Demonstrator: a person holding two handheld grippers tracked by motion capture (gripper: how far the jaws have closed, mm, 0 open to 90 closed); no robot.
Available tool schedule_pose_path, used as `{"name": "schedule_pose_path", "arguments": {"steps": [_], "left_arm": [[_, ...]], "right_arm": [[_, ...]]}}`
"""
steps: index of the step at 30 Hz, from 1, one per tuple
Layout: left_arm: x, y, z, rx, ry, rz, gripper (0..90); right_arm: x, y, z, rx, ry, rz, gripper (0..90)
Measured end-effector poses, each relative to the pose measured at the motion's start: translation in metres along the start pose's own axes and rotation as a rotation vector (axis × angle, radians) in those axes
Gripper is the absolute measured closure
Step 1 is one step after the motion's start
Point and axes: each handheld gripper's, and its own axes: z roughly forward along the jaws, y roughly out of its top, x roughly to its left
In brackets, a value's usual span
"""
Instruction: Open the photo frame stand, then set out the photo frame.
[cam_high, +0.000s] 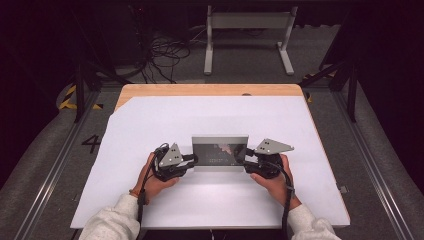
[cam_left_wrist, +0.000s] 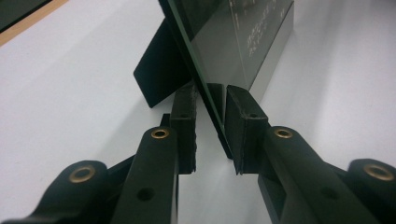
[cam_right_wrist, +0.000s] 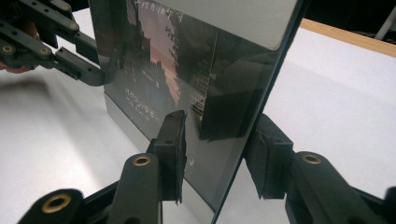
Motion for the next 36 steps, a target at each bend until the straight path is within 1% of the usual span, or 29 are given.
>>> {"name": "schedule_pose_path", "arguments": {"steps": [3,5,8,11,16,17,18,20,21,25,26,27,28,29,30,31,32,33,34,35,36], "left_arm": [[0.000,0.000,-0.001,0.000,0.001,-0.002,71.7],[-0.001,0.001,-0.003,-0.010,0.006,0.003,71.6],[-0.001,0.002,-0.004,-0.013,0.006,0.012,71.3],[-0.001,0.002,-0.005,-0.018,0.006,0.006,70.1],[0.001,0.003,-0.007,-0.024,0.011,0.004,66.6],[0.001,0.003,-0.007,-0.024,0.011,0.004,66.8],[0.001,0.003,-0.007,-0.027,0.011,0.002,66.7],[0.001,0.004,-0.008,-0.027,0.016,0.003,65.0],[0.001,0.005,-0.010,-0.030,0.022,0.001,65.0],[0.000,0.004,-0.018,-0.032,0.058,-0.007,57.3],[-0.001,0.004,-0.022,-0.024,0.069,0.001,55.1],[-0.001,0.004,-0.022,-0.024,0.069,0.001,53.3],[-0.002,0.003,-0.031,-0.023,0.084,0.013,50.7],[-0.002,0.002,-0.035,-0.024,0.094,0.013,48.7],[-0.002,0.001,-0.037,-0.022,0.103,0.017,47.1],[-0.002,0.001,-0.037,-0.022,0.103,0.017,43.8],[-0.002,-0.002,-0.043,-0.008,0.133,0.031,41.7],[-0.002,-0.002,-0.043,-0.008,0.133,0.031,40.9],[-0.002,-0.003,-0.045,-0.008,0.139,0.030,39.2],[-0.002,-0.005,-0.047,-0.007,0.139,0.022,39.2],[-0.002,-0.006,-0.049,0.000,0.149,0.020,38.2]], "right_arm": [[0.000,0.000,0.000,0.004,-0.002,-0.002,58.6],[-0.001,0.000,0.000,0.013,-0.008,-0.008,56.2],[-0.001,0.001,-0.001,0.014,-0.011,-0.011,55.8],[-0.003,0.002,-0.003,0.013,-0.012,-0.012,55.7],[-0.003,0.004,-0.005,0.021,-0.020,-0.038,55.4],[-0.003,0.004,-0.005,0.021,-0.020,-0.038,55.4],[-0.002,0.006,-0.006,0.023,-0.024,-0.049,55.3],[-0.002,0.006,-0.007,0.021,-0.026,-0.053,54.9],[-0.002,0.006,-0.008,0.023,-0.028,-0.053,54.1],[-0.003,0.006,-0.014,0.039,-0.044,-0.072,50.1],[-0.003,0.005,-0.015,0.040,-0.044,-0.072,49.2],[-0.003,0.005,-0.017,0.044,-0.046,-0.083,48.1],[-0.003,0.005,-0.020,0.048,-0.049,-0.091,47.3],[-0.004,0.005,-0.022,0.049,-0.053,-0.095,46.4],[-0.004,0.004,-0.024,0.050,-0.051,-0.096,45.2],[-0.004,0.004,-0.026,0.049,-0.049,-0.096,44.2],[-0.004,0.004,-0.029,0.053,-0.052,-0.101,43.8],[-0.004,0.004,-0.029,0.053,-0.052,-0.101,43.8],[-0.005,0.002,-0.032,0.058,-0.055,-0.111,43.7],[-0.005,0.002,-0.032,0.058,-0.055,-0.111,43.7],[-0.005,0.002,-0.034,0.061,-0.059,-0.113,43.0]]}}
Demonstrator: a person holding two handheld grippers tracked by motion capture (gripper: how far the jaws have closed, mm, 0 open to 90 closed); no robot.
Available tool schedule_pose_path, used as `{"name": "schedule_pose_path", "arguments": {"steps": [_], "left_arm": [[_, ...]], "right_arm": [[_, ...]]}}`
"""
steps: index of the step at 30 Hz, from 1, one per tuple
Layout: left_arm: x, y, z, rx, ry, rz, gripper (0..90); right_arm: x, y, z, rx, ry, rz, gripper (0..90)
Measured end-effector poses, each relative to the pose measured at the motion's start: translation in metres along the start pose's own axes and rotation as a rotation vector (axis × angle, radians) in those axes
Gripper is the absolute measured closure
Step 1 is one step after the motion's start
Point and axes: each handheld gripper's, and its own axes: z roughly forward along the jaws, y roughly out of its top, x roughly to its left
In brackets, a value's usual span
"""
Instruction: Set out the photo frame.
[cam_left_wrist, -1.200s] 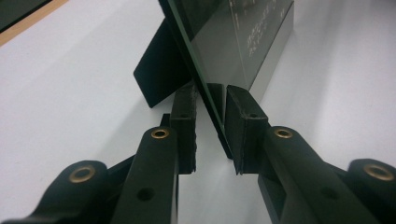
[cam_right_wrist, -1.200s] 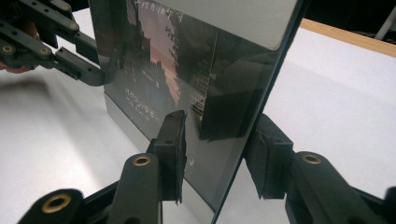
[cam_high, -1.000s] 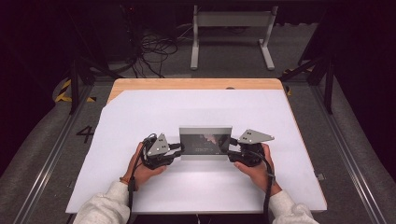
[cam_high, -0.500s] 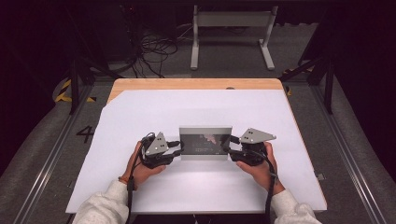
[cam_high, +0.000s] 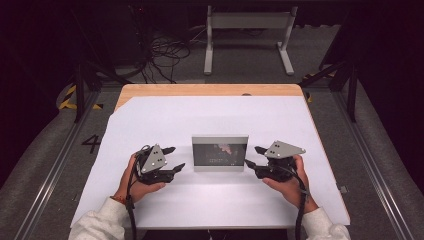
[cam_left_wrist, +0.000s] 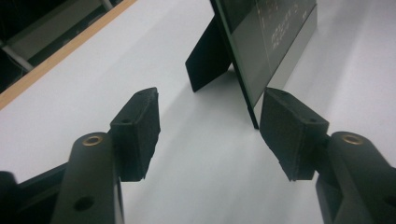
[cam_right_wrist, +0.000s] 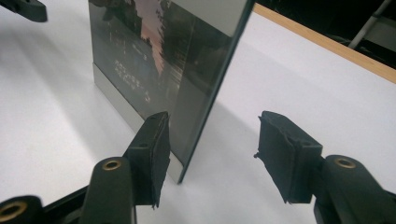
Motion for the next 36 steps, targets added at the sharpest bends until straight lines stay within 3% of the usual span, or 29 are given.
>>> {"name": "schedule_pose_path", "arguments": {"steps": [5,16,27,36], "left_arm": [[0.000,-0.005,-0.007,0.009,0.009,-0.001,33.0],[-0.002,-0.007,-0.013,0.008,0.007,-0.002,20.8],[-0.002,-0.012,-0.016,0.015,0.010,-0.012,16.5],[-0.002,-0.017,-0.018,0.039,0.013,-0.001,12.1]], "right_arm": [[-0.002,-0.006,-0.006,0.007,-0.004,0.010,40.1],[-0.001,-0.014,-0.017,0.038,-0.047,-0.018,31.7],[0.001,-0.022,-0.020,0.081,-0.070,-0.058,23.5],[0.000,-0.028,-0.025,0.084,-0.086,-0.073,20.2]]}}
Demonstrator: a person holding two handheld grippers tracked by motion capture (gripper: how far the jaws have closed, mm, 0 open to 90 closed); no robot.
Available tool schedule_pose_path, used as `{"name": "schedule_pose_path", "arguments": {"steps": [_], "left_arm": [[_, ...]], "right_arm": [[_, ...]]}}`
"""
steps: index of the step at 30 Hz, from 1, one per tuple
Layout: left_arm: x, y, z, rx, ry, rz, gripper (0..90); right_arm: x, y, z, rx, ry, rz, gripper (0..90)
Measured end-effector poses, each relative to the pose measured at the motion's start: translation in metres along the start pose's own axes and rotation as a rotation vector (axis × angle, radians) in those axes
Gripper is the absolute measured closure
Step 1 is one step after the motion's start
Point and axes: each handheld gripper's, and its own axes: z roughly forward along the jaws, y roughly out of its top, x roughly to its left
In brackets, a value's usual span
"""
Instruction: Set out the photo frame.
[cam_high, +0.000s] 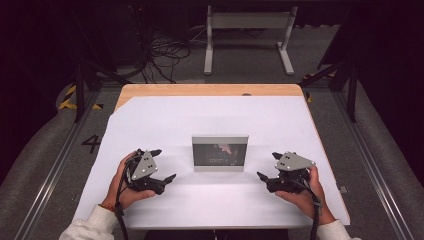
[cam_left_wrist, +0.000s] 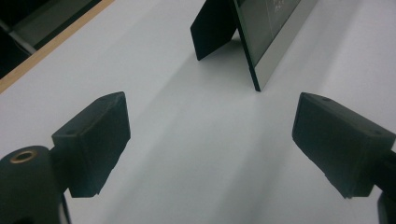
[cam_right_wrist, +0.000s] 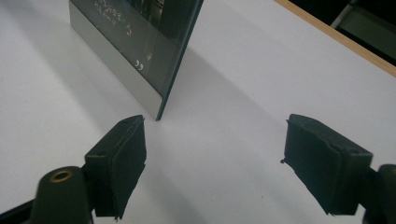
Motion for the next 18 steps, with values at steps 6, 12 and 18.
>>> {"name": "schedule_pose_path", "arguments": {"steps": [6,12,18], "left_arm": [[0.000,-0.005,-0.004,0.029,0.015,0.010,12.0],[0.001,-0.011,-0.009,0.042,0.027,0.013,11.8],[0.002,-0.017,-0.012,0.054,0.036,0.009,11.7]], "right_arm": [[0.000,-0.003,-0.003,-0.002,-0.005,-0.005,20.2],[0.000,-0.006,-0.006,0.005,-0.014,-0.013,19.3],[0.000,-0.011,-0.007,0.009,-0.016,-0.011,19.0]]}}
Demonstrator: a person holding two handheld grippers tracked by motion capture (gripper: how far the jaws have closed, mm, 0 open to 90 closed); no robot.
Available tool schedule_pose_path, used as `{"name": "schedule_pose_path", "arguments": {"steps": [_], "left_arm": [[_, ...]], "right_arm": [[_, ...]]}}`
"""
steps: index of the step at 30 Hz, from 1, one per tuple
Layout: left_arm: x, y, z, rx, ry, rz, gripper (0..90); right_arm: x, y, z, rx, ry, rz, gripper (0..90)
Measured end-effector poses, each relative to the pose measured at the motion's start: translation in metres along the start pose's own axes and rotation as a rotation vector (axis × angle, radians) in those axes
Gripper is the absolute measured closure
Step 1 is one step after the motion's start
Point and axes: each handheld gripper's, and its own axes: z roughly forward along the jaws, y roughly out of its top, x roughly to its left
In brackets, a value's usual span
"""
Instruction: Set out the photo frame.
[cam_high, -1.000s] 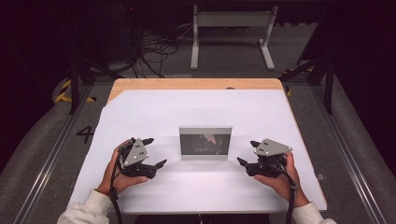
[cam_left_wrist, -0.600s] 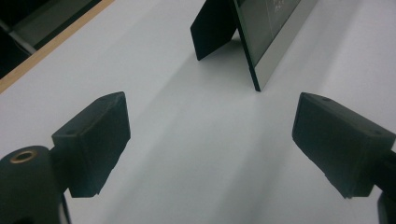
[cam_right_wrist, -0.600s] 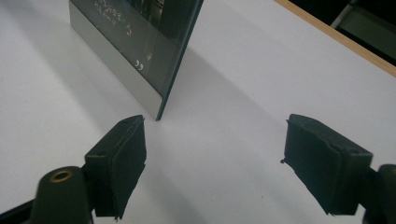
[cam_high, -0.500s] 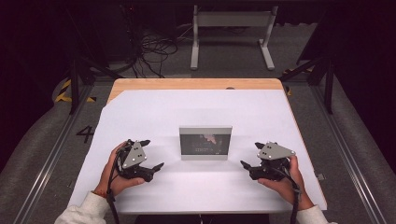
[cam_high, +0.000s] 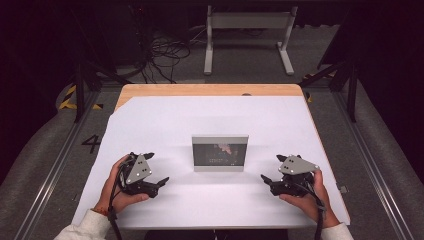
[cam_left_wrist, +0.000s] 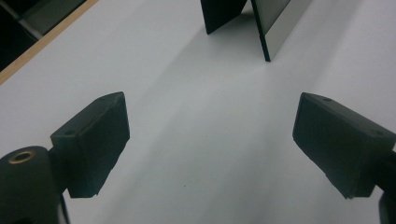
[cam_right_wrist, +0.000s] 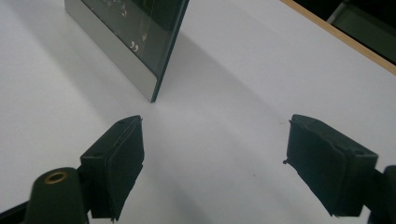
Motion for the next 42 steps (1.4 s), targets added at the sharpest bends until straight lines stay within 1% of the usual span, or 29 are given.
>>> {"name": "schedule_pose_path", "arguments": {"steps": [4,5,9,10,12,13,15,19,21,22,23,25,26,28,30,32,33,37,41,42], "left_arm": [[0.001,-0.005,-0.003,0.008,0.004,0.003,11.6],[0.001,-0.006,-0.004,0.005,0.002,0.004,11.6],[0.002,-0.010,-0.006,0.004,0.000,0.003,11.4],[0.001,-0.011,-0.007,0.010,0.006,-0.002,11.4],[0.002,-0.013,-0.008,0.010,0.006,0.001,11.4],[0.001,-0.014,-0.008,0.007,0.007,-0.005,11.3],[0.001,-0.017,-0.010,0.016,0.012,-0.002,11.1],[0.003,-0.022,-0.012,0.013,0.014,-0.013,10.9],[0.003,-0.026,-0.014,0.017,0.019,-0.021,10.9],[0.003,-0.028,-0.014,0.017,0.017,-0.033,10.9],[0.004,-0.030,-0.015,0.018,0.017,-0.034,10.7],[0.004,-0.033,-0.015,0.022,0.017,-0.047,10.7],[0.004,-0.034,-0.016,0.023,0.018,-0.044,10.6],[0.005,-0.036,-0.016,0.019,0.016,-0.054,10.6],[0.006,-0.039,-0.017,0.021,0.021,-0.059,10.6],[0.007,-0.041,-0.017,0.015,0.017,-0.073,10.6],[0.007,-0.042,-0.018,0.015,0.020,-0.079,10.6],[0.009,-0.048,-0.020,0.014,0.025,-0.097,10.6],[0.011,-0.053,-0.023,0.015,0.035,-0.113,9.9],[0.012,-0.055,-0.025,0.007,0.036,-0.123,9.9]], "right_arm": [[-0.001,-0.004,-0.002,-0.003,-0.005,0.004,18.0],[-0.001,-0.005,-0.002,0.000,-0.014,0.011,16.9],[-0.002,-0.010,-0.003,0.003,-0.019,0.017,16.3],[-0.003,-0.010,-0.003,0.002,-0.021,0.017,16.3],[-0.003,-0.013,-0.004,0.004,-0.021,0.025,15.6],[-0.003,-0.014,-0.005,0.006,-0.025,0.025,15.4],[-0.004,-0.016,-0.005,0.004,-0.028,0.031,15.3],[-0.004,-0.021,-0.007,-0.001,-0.039,0.042,14.9],[-0.004,-0.024,-0.008,-0.002,-0.043,0.047,14.7],[-0.005,-0.025,-0.009,-0.004,-0.048,0.049,14.4],[-0.005,-0.027,-0.009,-0.005,-0.061,0.056,14.0],[-0.006,-0.031,-0.010,-0.008,-0.066,0.067,14.0],[-0.006,-0.033,-0.010,-0.005,-0.074,0.069,13.9],[-0.007,-0.035,-0.010,-0.006,-0.069,0.074,14.0],[-0.007,-0.038,-0.011,-0.004,-0.084,0.074,13.9],[-0.007,-0.040,-0.012,-0.007,-0.082,0.081,13.8],[-0.007,-0.041,-0.012,-0.007,-0.088,0.083,13.7],[-0.007,-0.046,-0.014,-0.009,-0.102,0.078,13.5],[-0.008,-0.051,-0.018,-0.017,-0.112,0.097,13.2],[-0.008,-0.051,-0.018,-0.017,-0.112,0.097,13.2]]}}
